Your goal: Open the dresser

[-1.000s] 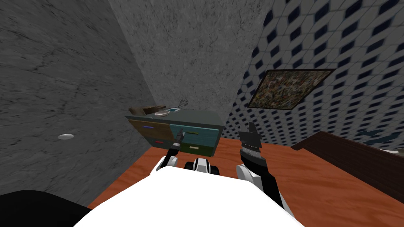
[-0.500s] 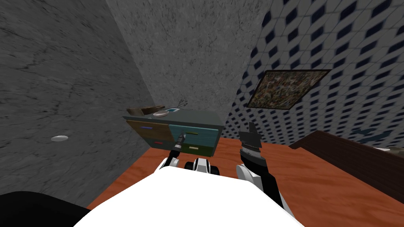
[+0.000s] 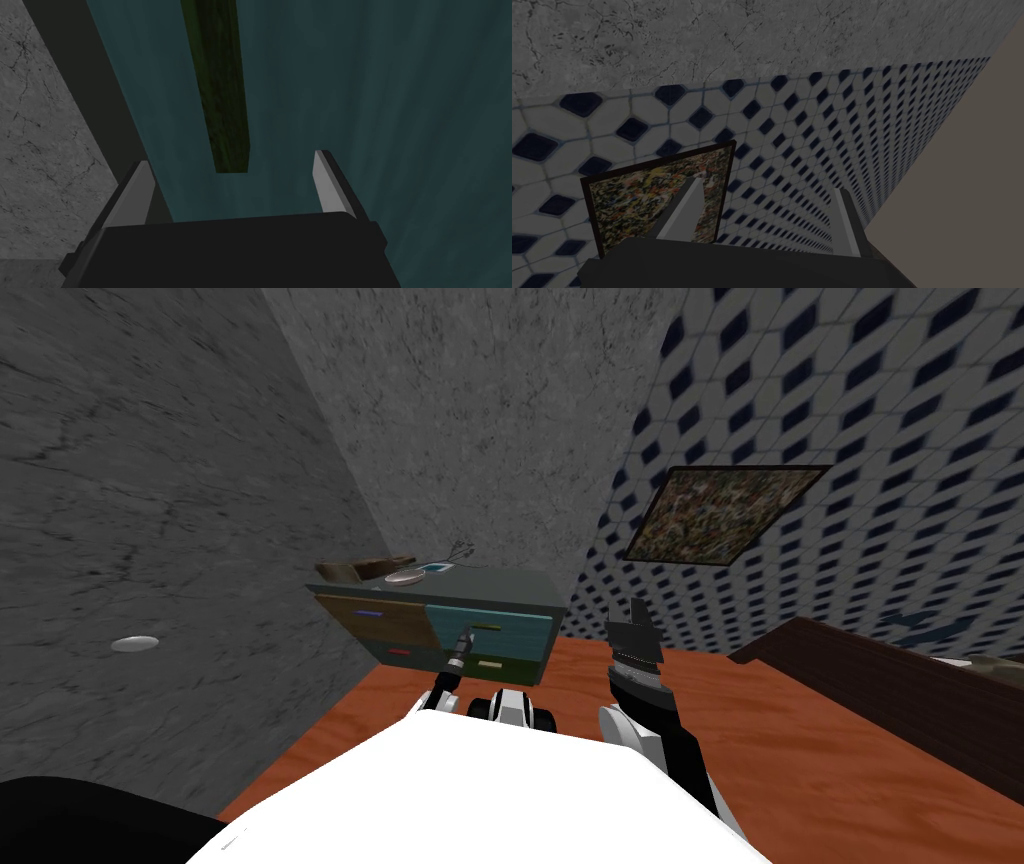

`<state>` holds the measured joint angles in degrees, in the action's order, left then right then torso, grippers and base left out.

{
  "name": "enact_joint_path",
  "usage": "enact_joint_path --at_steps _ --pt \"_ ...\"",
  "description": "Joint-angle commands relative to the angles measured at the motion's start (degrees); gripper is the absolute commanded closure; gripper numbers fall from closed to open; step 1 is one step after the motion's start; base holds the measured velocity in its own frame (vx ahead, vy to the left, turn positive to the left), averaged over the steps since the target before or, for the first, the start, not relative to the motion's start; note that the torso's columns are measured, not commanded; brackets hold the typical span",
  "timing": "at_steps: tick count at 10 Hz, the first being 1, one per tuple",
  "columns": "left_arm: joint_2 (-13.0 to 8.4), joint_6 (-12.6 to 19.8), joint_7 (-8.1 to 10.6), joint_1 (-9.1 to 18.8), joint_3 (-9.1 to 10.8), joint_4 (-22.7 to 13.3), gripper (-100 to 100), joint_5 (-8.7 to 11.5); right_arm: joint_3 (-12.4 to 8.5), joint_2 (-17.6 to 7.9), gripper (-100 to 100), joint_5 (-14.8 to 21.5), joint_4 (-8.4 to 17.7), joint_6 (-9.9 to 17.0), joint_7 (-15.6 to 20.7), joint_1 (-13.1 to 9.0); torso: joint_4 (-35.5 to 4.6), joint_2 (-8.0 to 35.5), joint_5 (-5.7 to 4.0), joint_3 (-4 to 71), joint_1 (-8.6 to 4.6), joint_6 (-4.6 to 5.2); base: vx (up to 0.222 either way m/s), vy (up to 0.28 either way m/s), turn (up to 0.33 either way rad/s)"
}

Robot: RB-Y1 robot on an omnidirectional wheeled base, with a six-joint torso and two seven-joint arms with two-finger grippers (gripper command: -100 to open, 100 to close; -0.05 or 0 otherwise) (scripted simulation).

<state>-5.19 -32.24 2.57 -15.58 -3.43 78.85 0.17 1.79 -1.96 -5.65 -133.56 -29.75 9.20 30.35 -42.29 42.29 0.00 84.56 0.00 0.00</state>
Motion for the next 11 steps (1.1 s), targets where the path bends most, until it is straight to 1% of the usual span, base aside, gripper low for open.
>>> enact_joint_path --at_steps 1,2,3,4,5,7,9,10,11 --pt "2.6 -0.5 -0.30 0.6 -0.33 -2.6 -100 -0.3 0.0 0.0 0 0.0 0.0 0.0 0.0 0.0 0.0 0.0 0.00 0.0 0.00 0.00 0.006 -0.001 -0.018" --pt "1.8 -0.7 -0.12 0.5 -0.23 -2.4 -100 -0.2 0.0 0.0 0 0.0 0.0 0.0 0.0 0.0 0.0 0.0 0.00 0.0 0.00 0.00 0.000 0.000 0.000" --pt "1.8 1.0 -0.08 1.1 -0.02 -1.3 -100 -0.1 0.0 0.0 0 0.0 0.0 0.0 0.0 0.0 0.0 0.0 0.00 0.0 0.01 0.00 0.060 -0.004 -0.005" --pt "1.8 0.1 -0.09 0.8 -0.14 -1.7 -100 -0.1 0.0 0.0 0 0.0 0.0 0.0 0.0 0.0 0.0 -0.2 0.00 0.1 0.00 0.01 0.039 -0.002 -0.002" --pt "1.8 0.4 -0.08 0.8 -0.12 -1.6 100 -0.1 0.0 0.0 0 0.0 0.0 0.0 0.0 0.0 0.0 -0.1 0.00 0.1 0.00 0.00 0.006 0.000 0.001" --pt "1.6 0.8 0.14 -0.2 -0.55 -0.1 100 -0.2 0.0 0.0 0 0.0 0.0 0.0 0.0 0.0 0.1 0.1 0.10 -0.1 0.11 0.06 -0.145 -0.004 0.022" --pt "1.4 1.1 0.31 -1.0 -0.90 1.1 100 -0.3 0.0 0.0 0 0.0 0.0 0.0 0.0 0.0 0.0 0.2 0.01 -0.1 0.01 0.01 -0.224 -0.020 0.015" --pt "1.4 1.0 0.25 -0.7 -0.77 0.7 100 -0.2 0.0 0.0 0 0.0 0.0 0.0 0.0 0.0 0.0 0.2 -0.01 -0.1 -0.06 0.01 -0.114 -0.015 0.004" --pt "-0.3 1.1 0.29 -0.7 -0.76 1.0 -100 -0.2 0.0 0.0 0 0.0 0.0 0.0 0.0 0.0 0.1 -0.3 -0.01 0.1 -0.01 0.01 -0.014 -0.003 -0.005"
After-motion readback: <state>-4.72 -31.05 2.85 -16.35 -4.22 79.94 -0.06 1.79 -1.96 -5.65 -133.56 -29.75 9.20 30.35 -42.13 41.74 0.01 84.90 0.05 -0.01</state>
